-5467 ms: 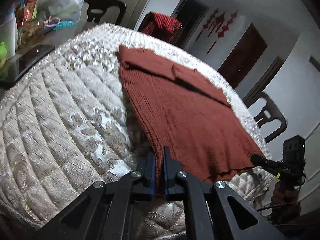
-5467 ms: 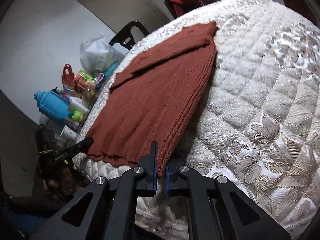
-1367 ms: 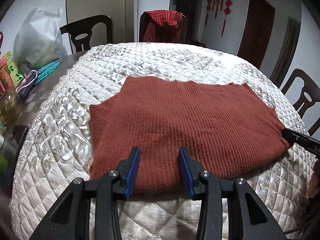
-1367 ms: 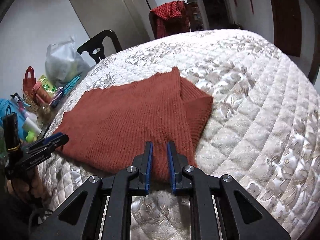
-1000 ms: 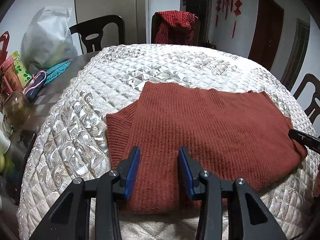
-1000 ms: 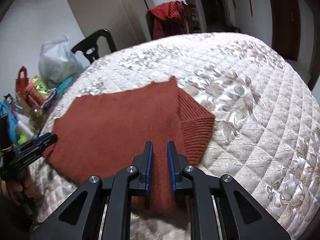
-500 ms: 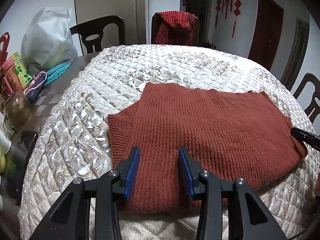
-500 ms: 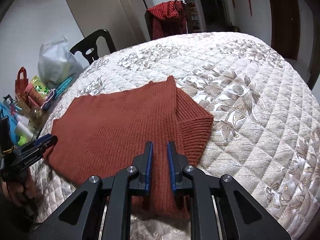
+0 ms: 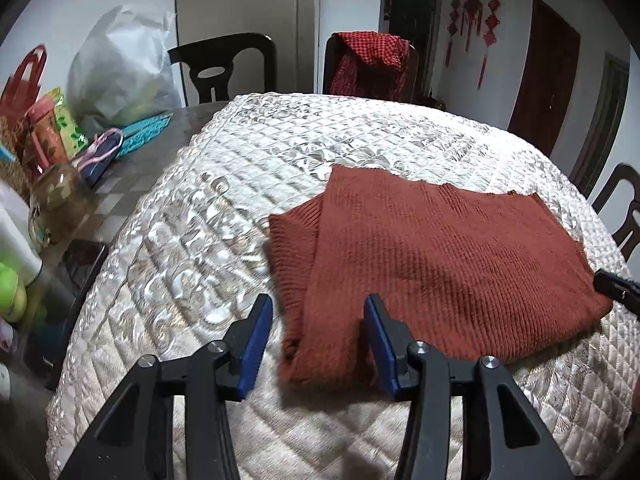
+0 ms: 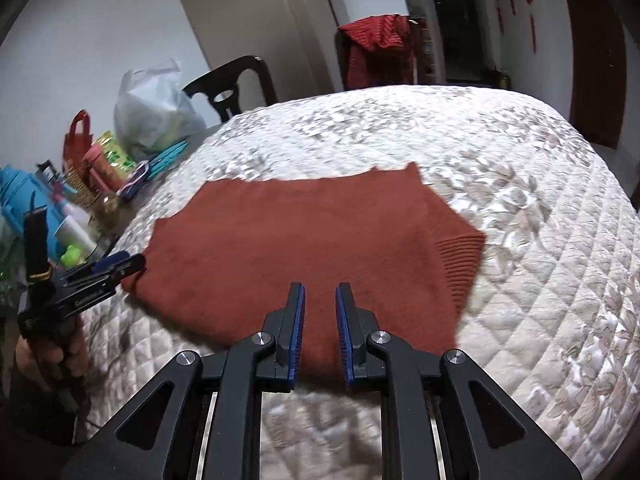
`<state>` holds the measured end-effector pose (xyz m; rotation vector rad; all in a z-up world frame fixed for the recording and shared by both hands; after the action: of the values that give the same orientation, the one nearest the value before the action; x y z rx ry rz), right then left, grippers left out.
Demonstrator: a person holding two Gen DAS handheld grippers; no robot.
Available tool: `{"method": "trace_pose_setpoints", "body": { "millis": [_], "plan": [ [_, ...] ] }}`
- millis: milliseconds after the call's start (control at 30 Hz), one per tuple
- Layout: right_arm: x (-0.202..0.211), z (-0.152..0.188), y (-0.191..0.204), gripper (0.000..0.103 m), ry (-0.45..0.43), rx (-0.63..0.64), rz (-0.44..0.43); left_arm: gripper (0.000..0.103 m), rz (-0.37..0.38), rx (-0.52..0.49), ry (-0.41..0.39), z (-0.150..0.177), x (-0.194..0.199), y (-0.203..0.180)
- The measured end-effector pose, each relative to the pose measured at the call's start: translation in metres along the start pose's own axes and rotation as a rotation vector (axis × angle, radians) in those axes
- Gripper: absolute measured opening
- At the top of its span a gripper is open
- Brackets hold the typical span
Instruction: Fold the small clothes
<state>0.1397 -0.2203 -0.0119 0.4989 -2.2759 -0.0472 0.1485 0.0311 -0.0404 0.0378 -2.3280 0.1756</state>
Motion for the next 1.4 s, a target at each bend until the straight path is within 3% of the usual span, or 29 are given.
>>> {"method": "trace_pose_setpoints", "body": {
  "millis": [133, 367, 933, 1000, 1133, 1400],
  "plan": [
    [-0.002, 0.005, 0.014, 0.024, 0.007, 0.018, -0.025, 0.055, 0.018, 0.036, 0.007, 0.007, 0.004, 0.012],
    [-0.010, 0.012, 0.029, 0.024, 0.029, 0.031, -0.052, 0.057, 0.072, 0.068, 0.023, 0.013, 0.003, 0.012],
    [-0.032, -0.004, 0.056, 0.024, 0.045, 0.087, -0.100, 0.057, 0.151, 0.094, 0.092, -0.018, -0.048, 0.002],
    [-0.037, -0.007, 0.061, 0.024, 0.047, 0.098, -0.108, 0.054, 0.158, 0.097, 0.090, -0.017, -0.048, 0.001],
    [-0.049, -0.011, 0.066, 0.024, 0.059, 0.104, -0.110, 0.031, 0.201, 0.096, 0.100, -0.012, -0.042, -0.003],
    [-0.073, -0.018, 0.060, 0.021, 0.097, 0.102, -0.078, 0.021, 0.238, 0.112, 0.109, -0.012, -0.038, -0.004]
  ]
}}
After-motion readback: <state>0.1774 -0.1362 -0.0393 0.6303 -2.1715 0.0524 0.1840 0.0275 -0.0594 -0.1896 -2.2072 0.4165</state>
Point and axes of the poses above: each gripper's, at about its wrist camera, not at the fingertips, and x roughly against the way its jaws point, y to its left, z to its underside, the point moved 9 cm from there along -x, roughly the way its jaws point, and after that the axes turned 6 degrees about x, right-handed, at the moved point
